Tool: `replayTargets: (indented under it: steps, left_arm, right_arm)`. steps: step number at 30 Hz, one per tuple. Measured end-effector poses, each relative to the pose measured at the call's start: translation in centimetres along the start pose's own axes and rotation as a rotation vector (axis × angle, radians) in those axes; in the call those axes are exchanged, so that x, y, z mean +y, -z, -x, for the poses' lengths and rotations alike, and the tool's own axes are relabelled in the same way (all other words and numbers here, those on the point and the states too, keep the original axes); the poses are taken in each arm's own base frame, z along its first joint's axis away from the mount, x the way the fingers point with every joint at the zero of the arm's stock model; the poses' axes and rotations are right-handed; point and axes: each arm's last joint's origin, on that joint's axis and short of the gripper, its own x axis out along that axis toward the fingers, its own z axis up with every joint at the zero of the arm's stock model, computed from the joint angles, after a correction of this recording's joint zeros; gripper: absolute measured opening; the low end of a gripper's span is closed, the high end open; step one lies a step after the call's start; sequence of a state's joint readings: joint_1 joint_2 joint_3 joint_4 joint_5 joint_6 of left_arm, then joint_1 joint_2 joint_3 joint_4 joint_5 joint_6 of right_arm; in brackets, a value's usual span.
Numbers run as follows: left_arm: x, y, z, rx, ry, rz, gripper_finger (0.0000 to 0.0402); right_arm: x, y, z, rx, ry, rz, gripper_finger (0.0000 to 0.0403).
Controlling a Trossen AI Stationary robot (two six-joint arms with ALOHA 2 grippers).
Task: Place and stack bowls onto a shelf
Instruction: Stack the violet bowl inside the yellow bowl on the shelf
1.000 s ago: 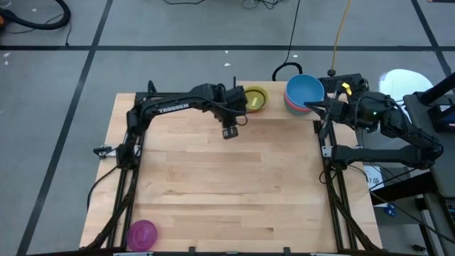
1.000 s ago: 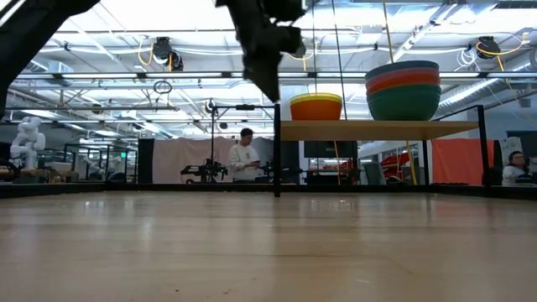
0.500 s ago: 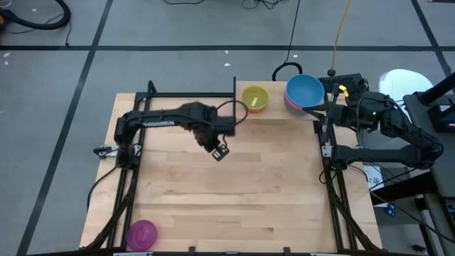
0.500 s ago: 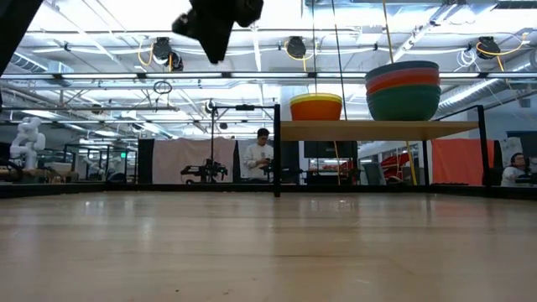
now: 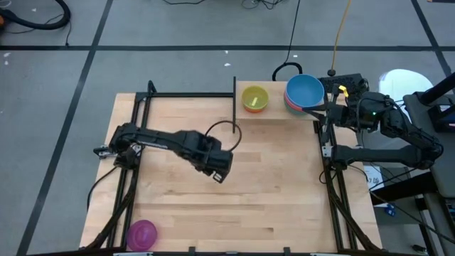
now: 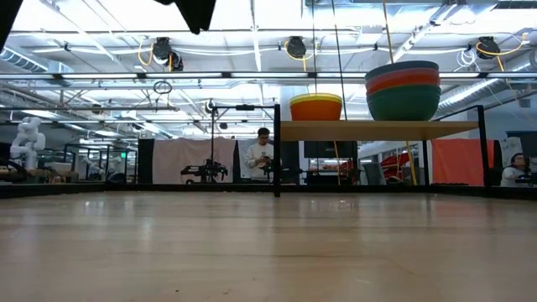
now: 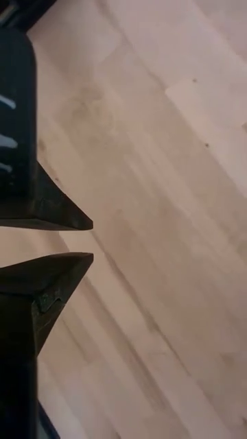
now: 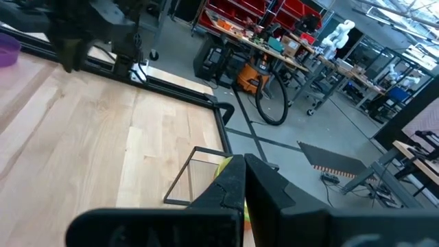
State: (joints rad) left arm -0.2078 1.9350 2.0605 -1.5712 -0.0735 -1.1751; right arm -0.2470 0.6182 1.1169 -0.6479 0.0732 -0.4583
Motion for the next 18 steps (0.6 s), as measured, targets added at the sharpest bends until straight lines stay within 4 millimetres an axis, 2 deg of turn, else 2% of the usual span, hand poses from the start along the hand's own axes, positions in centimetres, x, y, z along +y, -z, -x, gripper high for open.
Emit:
replayTargets:
  steps: [5, 8, 14, 18]
  left_arm:
    - [-0.9, 2.8, -0.5, -0.031, -0.034, 0.046, 0.0067]
    - [-0.7, 5.3, -1.2, -0.019, -0.072, 0.065, 0.0067]
    - [2.0, 10.1, -1.7, -0.003, -0.146, 0.228, 0.0067]
    - [4.7, 13.0, -0.6, 0.043, -0.144, 0.410, 0.0067]
  right_arm:
    - [0.0, 0.0, 0.0, -0.003, 0.002, -0.001, 0.0000]
    - [-0.1, -0.2, 0.0, -0.018, 0.010, -0.010, 0.0000]
    - [-0.2, -0.4, 0.0, -0.046, 0.023, -0.057, 0.0000]
    - [-0.3, -0.5, 0.0, -0.057, 0.026, -0.100, 0.0000]
